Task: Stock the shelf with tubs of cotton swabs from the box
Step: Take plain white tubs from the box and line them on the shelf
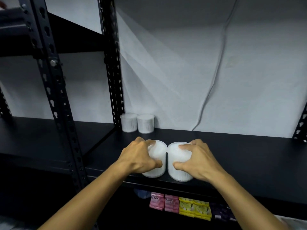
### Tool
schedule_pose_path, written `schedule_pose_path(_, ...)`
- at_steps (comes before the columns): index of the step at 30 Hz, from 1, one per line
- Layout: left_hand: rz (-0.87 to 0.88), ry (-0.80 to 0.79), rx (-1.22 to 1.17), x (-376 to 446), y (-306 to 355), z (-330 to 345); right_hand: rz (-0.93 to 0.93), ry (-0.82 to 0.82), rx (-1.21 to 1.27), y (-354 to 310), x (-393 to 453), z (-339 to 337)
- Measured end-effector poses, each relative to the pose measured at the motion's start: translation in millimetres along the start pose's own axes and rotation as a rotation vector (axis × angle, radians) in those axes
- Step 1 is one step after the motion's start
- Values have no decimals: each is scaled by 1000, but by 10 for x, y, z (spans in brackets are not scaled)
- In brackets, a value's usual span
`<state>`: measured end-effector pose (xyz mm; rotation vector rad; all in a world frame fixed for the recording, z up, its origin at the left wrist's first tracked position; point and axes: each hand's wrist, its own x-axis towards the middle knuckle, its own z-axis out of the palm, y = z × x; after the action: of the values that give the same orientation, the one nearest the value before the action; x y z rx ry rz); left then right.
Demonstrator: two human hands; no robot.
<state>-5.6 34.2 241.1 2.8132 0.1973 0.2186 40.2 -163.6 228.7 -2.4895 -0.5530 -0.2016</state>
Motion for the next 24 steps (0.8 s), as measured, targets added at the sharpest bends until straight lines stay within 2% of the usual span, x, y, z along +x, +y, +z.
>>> schedule_pose_path(12,4,57,-104,-20,-153,151,27,3,-48,15,-85,52)
schedule_pose_path(20,-34,274,-145,-323,-288,484,101,89,-10,88,-364,313)
schedule_pose_path(24,-13,301,-185,-195,-263,519,90,116,13,95,-245,372)
